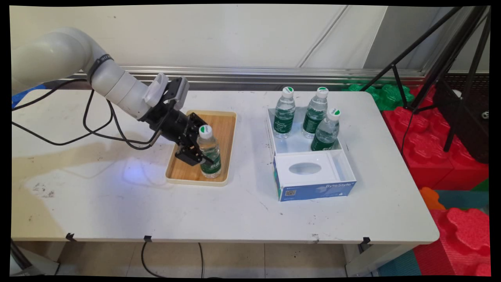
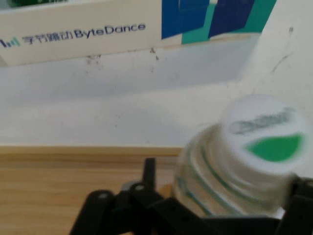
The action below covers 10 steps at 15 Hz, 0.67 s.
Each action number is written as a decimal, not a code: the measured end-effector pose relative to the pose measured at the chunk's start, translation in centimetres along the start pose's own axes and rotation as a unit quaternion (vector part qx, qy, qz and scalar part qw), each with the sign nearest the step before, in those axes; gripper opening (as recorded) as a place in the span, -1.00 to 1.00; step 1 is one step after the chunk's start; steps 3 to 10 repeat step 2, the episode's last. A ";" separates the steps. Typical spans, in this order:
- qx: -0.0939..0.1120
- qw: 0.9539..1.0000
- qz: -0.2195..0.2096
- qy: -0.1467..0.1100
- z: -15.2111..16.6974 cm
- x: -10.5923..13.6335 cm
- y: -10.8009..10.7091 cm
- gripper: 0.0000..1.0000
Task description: Place the picked object on the tray
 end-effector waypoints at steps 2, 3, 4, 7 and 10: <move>0.000 1.000 -0.001 0.002 -0.2 0.0 0.0 1.00; 0.000 1.000 -0.001 0.002 -0.2 0.0 0.0 1.00; 0.000 1.000 -0.001 0.002 -0.2 0.0 0.0 1.00; 0.000 1.000 -0.001 0.002 -0.2 0.0 0.0 1.00; 0.000 1.000 -0.001 0.002 -0.2 0.0 0.0 1.00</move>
